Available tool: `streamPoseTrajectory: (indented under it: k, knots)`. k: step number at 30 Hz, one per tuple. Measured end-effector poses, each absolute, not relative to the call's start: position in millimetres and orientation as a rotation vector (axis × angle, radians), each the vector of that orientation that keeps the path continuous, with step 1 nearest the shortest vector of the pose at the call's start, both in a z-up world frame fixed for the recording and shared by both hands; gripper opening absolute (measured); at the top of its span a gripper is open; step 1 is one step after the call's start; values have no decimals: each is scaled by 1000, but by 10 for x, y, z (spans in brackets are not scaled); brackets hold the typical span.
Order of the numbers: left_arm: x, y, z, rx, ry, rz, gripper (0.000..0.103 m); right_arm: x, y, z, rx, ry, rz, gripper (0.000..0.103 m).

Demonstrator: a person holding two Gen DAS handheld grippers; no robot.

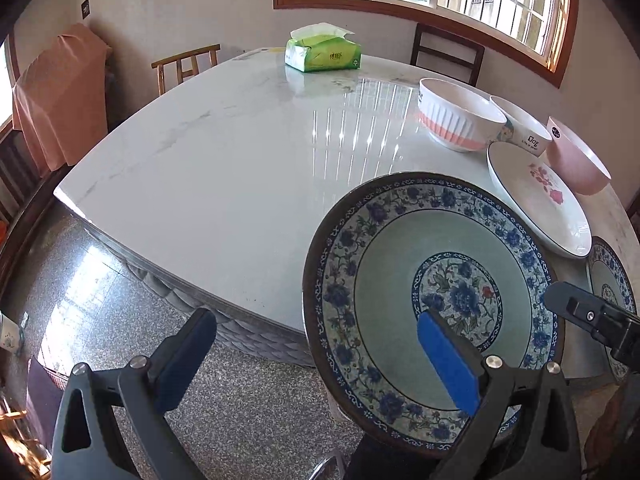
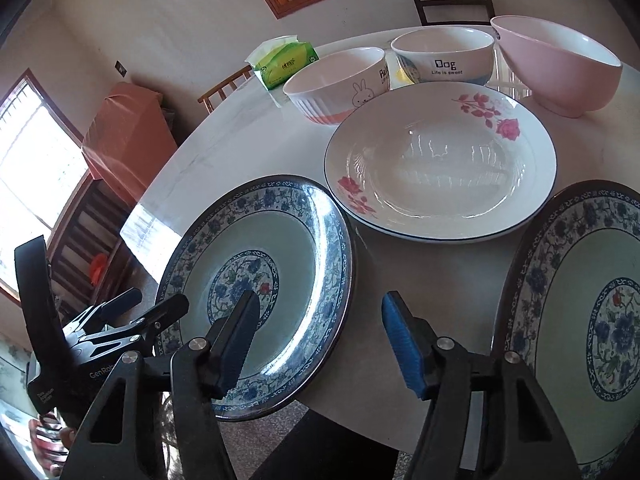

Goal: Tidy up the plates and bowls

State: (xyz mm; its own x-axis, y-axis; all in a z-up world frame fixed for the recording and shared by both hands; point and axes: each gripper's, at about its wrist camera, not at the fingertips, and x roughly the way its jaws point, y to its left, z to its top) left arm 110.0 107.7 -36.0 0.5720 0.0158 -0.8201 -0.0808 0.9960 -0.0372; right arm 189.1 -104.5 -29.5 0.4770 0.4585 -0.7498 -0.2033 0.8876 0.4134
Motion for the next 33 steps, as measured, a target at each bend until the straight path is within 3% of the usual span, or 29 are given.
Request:
streamPoseTrajectory:
  k: [8, 11, 15, 17, 19, 33]
  knots:
    - [1141, 1104, -343, -97, 951, 20, 96, 1988, -945, -349, 278, 1040, 432, 60]
    - [1191, 1124, -416, -104, 991, 11, 74, 2006, -918, -354, 278, 1039, 438, 58]
    - [1202, 1140, -376, -131, 981, -35, 35, 2019, -887, -359, 249, 1047, 430, 43]
    - [1215, 1128, -363, -116, 978, -10, 34, 2018, -879, -355, 219, 1043, 407, 36]
    - [1233, 1159, -364, -126, 973, -6, 33, 2021, -892, -360, 195, 1033, 384, 22]
    - [1396, 1444, -339, -166, 949, 59, 31, 2176, -674, -363, 183, 995, 403, 21]
